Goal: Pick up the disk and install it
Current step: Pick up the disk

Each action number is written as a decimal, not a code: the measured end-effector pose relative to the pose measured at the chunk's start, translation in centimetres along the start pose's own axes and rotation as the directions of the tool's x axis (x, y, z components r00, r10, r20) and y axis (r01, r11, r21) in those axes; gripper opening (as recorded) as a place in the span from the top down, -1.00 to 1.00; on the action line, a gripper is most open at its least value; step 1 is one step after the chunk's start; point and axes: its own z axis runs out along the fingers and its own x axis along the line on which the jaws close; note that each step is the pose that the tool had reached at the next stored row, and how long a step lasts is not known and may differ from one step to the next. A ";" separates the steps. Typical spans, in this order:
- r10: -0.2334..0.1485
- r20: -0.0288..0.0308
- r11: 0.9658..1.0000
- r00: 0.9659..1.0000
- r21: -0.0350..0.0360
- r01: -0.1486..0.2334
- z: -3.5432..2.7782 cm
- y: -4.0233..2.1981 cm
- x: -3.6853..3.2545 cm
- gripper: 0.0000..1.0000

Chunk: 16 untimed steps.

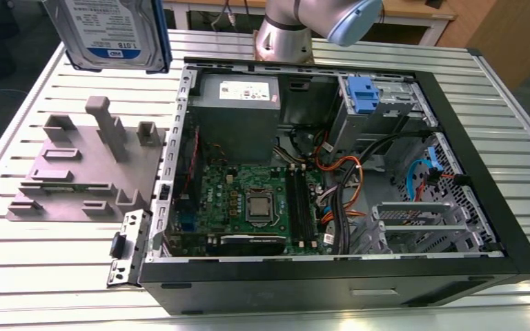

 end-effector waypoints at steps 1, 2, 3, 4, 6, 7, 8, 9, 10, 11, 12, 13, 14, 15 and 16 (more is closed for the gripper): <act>0.000 0.000 1.000 1.000 0.000 0.000 0.00 -0.12 0.00 0.27; 0.000 0.000 1.000 1.000 0.000 0.000 0.00 -0.13 0.00 0.27; 0.000 0.000 1.000 1.000 0.000 0.000 0.00 -0.14 0.00 0.27; 0.000 0.000 1.000 1.000 0.000 0.000 0.00 -0.18 0.00 0.27; 0.000 0.000 1.000 1.000 0.000 0.000 -0.01 -0.25 0.00 0.27; 0.000 0.000 1.000 1.000 0.000 0.000 -0.01 -0.30 0.00 0.27; 0.000 0.000 1.000 1.000 0.000 0.000 -0.01 -0.34 0.00 0.27; 0.000 0.000 1.000 1.000 0.000 0.000 -0.01 -0.38 0.00 0.27; 0.000 0.000 1.000 1.000 0.000 0.000 0.00 -0.42 0.00 0.27; 0.000 0.000 1.000 1.000 0.000 0.000 -0.01 -0.45 0.00 0.27; 0.000 0.000 1.000 1.000 0.000 0.000 -0.01 -0.50 -0.01 0.27; 0.000 0.000 1.000 1.000 0.000 0.000 -0.01 -0.55 -0.01 0.27; 0.000 0.000 1.000 1.000 0.000 0.000 -0.01 -0.60 -0.01 0.27; 0.000 0.000 1.000 1.000 0.000 0.000 -0.01 -0.66 -0.01 0.27; 0.000 0.000 1.000 1.000 0.000 0.000 -0.01 -0.73 -0.01 0.27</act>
